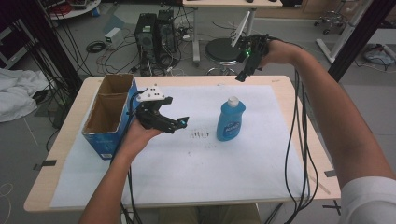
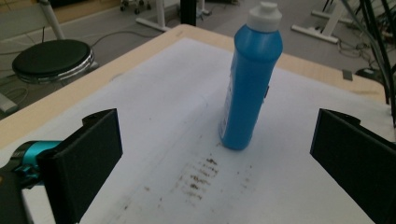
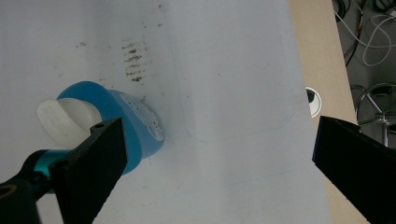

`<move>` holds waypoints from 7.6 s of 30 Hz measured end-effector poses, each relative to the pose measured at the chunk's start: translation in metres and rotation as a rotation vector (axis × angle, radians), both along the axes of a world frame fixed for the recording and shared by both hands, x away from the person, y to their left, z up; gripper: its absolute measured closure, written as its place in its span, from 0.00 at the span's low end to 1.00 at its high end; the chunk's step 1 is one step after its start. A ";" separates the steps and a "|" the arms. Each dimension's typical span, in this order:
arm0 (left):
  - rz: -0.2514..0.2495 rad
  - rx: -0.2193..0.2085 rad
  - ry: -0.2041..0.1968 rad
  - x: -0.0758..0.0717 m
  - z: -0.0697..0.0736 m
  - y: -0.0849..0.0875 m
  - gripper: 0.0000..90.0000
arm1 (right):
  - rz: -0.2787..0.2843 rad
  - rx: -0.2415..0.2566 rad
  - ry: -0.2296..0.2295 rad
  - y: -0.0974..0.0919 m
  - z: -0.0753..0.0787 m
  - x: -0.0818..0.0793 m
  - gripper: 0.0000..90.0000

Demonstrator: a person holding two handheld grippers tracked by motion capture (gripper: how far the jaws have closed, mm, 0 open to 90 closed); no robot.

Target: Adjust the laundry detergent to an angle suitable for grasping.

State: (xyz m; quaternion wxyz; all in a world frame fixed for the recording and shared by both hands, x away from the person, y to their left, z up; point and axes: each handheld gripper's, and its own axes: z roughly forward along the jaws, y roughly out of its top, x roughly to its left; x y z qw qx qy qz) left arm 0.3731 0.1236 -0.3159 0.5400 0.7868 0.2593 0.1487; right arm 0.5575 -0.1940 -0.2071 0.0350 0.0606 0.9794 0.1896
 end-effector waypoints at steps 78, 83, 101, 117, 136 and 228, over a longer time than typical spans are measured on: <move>-0.093 -0.126 0.036 0.043 -0.077 -0.133 0.02 | 0.017 0.010 0.011 0.005 -0.004 0.003 0.03; -0.103 -0.118 0.030 0.045 -0.076 -0.140 0.02 | 0.018 0.010 0.013 0.006 -0.005 0.003 0.03; -0.111 -0.097 0.054 0.049 -0.085 -0.154 0.02 | 0.012 0.012 0.012 0.004 -0.004 0.002 0.03; -0.114 -0.087 0.054 0.051 -0.088 -0.155 0.08 | 0.009 0.013 0.010 0.004 -0.004 0.002 0.03; -0.089 -0.073 0.044 0.051 -0.089 -0.155 0.20 | 0.012 0.016 0.007 0.004 -0.003 0.002 0.03; -0.596 -0.005 -0.038 0.020 -0.056 -0.090 0.50 | 0.020 -0.001 -0.016 0.011 0.007 -0.019 0.03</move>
